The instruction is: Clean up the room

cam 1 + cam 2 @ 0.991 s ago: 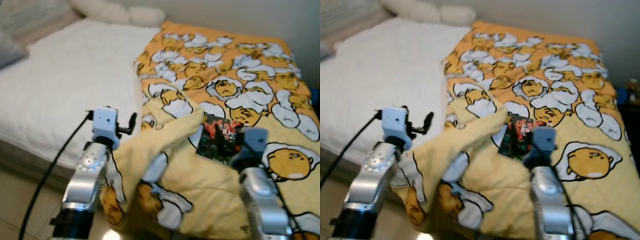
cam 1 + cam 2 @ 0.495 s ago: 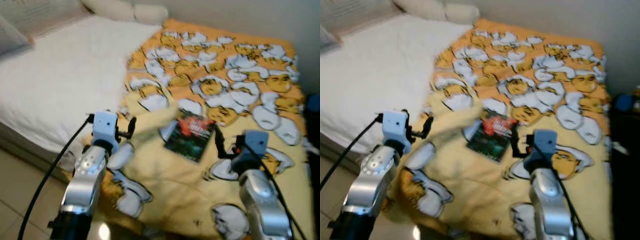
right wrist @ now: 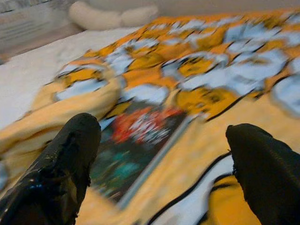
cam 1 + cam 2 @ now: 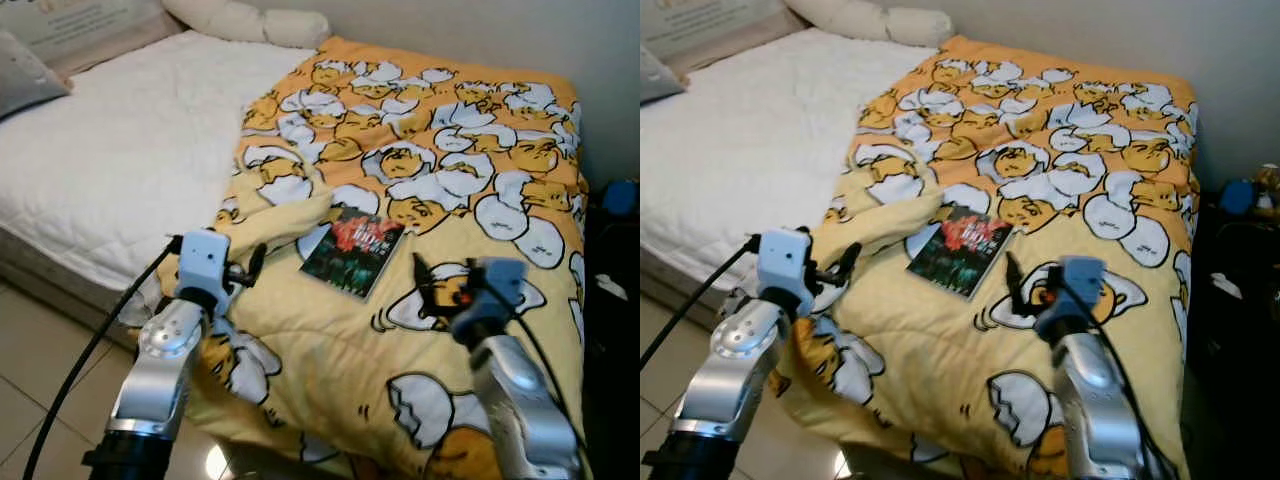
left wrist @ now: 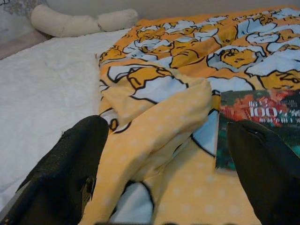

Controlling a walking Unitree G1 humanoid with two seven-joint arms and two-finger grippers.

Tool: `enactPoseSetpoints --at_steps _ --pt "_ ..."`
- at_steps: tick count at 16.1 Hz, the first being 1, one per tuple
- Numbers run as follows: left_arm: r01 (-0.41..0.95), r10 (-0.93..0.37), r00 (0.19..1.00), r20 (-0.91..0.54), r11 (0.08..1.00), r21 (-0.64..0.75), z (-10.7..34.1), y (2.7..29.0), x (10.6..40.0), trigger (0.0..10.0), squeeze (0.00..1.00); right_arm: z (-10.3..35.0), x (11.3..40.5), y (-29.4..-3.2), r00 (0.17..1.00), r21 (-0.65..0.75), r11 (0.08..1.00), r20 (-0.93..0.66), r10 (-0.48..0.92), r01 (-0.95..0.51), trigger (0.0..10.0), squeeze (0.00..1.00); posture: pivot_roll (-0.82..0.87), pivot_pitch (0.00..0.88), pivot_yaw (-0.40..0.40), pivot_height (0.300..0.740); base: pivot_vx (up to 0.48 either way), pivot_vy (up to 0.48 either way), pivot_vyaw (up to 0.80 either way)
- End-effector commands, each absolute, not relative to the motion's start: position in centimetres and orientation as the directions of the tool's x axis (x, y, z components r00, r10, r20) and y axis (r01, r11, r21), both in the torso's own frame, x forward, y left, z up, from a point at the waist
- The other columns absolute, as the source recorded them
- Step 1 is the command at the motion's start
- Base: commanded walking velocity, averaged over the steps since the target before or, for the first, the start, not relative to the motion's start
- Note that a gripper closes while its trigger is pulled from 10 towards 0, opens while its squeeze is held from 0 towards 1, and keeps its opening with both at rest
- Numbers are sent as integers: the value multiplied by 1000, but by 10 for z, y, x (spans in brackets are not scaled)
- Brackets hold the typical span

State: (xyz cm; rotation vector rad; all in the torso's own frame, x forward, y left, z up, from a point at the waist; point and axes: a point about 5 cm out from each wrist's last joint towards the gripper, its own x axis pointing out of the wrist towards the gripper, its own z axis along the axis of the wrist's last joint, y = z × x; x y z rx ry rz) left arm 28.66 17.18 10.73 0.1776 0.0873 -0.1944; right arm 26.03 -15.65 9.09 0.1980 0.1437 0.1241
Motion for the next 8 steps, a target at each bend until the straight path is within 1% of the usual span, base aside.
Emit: enactPoseSetpoints --at_steps 1,4,5,6,7,8 --pt "213 -199 975 -96 959 186 110 172 287 10000 894 89 263 -162 979 240 966 -154 134 -94 10000 1000 -80 0 29 740 0 0 0" --pt "274 -253 960 -119 936 221 109 172 286 10000 902 86 278 -166 965 315 944 -205 164 -94 10000 1000 -79 0 34 740 0 0 0" --pt "279 -257 959 -121 934 224 108 172 286 10000 902 85 280 -165 962 320 943 -213 170 -95 10000 1000 -79 0 34 740 0 0 0" --pt "304 -280 951 -130 924 231 108 172 284 10000 898 82 288 -162 949 361 924 -229 216 -124 10000 0 -72 0 35 740 0 0 0" --pt "314 -289 948 -135 920 234 107 172 283 10000 898 81 291 -160 943 374 918 -235 235 -135 10000 0 -72 0 35 740 0 0 0" --pt "320 -293 946 -142 914 248 106 172 280 10000 890 81 297 -156 935 318 934 -252 250 -164 10000 0 -60 0 24 740 0 0 0"
